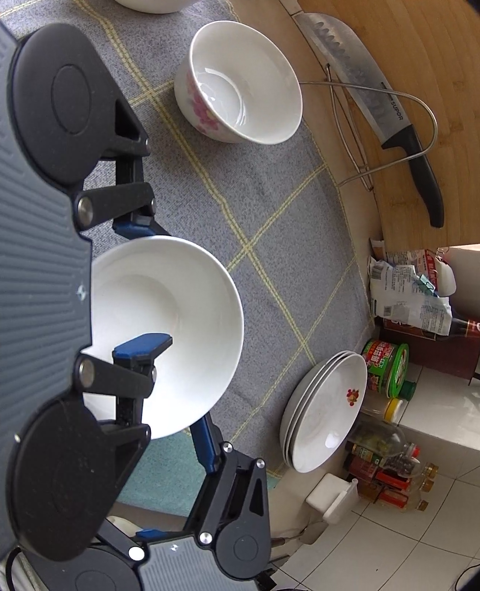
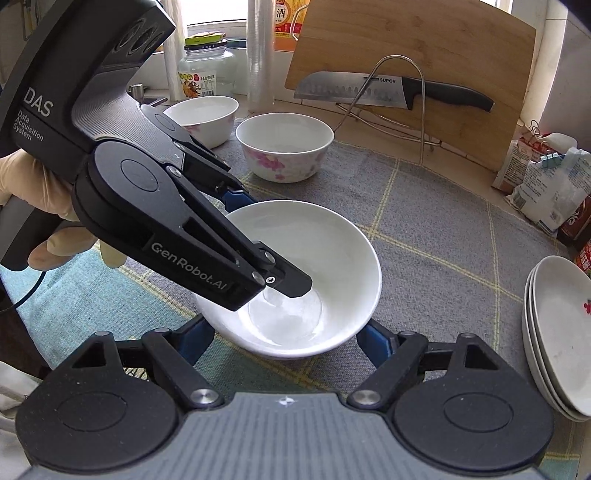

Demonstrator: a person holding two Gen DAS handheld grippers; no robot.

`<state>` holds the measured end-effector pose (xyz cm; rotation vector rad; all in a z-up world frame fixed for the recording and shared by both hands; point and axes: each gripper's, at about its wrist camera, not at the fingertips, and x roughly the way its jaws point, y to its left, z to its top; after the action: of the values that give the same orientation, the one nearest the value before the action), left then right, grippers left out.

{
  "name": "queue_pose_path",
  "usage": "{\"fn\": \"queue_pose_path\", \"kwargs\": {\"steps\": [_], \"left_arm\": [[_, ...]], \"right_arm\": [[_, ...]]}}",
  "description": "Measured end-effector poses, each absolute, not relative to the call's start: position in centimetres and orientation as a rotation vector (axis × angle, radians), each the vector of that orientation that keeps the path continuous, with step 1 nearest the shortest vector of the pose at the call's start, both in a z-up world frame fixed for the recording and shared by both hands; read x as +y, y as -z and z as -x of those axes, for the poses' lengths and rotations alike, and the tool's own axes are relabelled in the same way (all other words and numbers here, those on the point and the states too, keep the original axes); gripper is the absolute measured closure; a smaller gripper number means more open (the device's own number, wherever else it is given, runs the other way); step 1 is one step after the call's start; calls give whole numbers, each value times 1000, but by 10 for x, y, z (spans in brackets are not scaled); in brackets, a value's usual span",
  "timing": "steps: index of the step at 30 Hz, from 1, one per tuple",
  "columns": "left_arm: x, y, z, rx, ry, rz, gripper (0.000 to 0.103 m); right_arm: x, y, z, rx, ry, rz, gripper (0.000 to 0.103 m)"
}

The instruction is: Organize plates and bowls

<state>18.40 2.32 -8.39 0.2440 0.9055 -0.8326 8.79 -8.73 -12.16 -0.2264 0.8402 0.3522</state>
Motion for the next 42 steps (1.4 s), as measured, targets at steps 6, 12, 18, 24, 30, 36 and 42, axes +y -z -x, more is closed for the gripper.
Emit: {"fn": "queue_pose_path", "kwargs": {"steps": [6, 12, 18, 24, 30, 36, 42], "left_arm": [[23, 85, -184, 903, 832, -238, 51], [24, 82, -183, 870, 838, -237, 22], [36, 68, -176, 783, 804, -237, 15], [52, 55, -165, 698, 733, -236, 6], [71, 46, -155, 650, 650, -229, 6], [85, 44, -155, 629, 563, -210, 6], [93, 44, -156, 613, 503, -226, 5]], "right_arm": [[-88, 124, -89, 847, -350, 218, 16], [-86, 126, -89, 853, -342, 231, 10], [-94, 113, -84, 806, -348, 192, 0], [-98, 103, -81, 793, -335, 197, 0], [-100, 94, -82, 774, -327, 209, 0], [-102, 85, -93, 766, -337, 225, 0], [-105, 77, -110, 771, -362, 228, 0]]}}
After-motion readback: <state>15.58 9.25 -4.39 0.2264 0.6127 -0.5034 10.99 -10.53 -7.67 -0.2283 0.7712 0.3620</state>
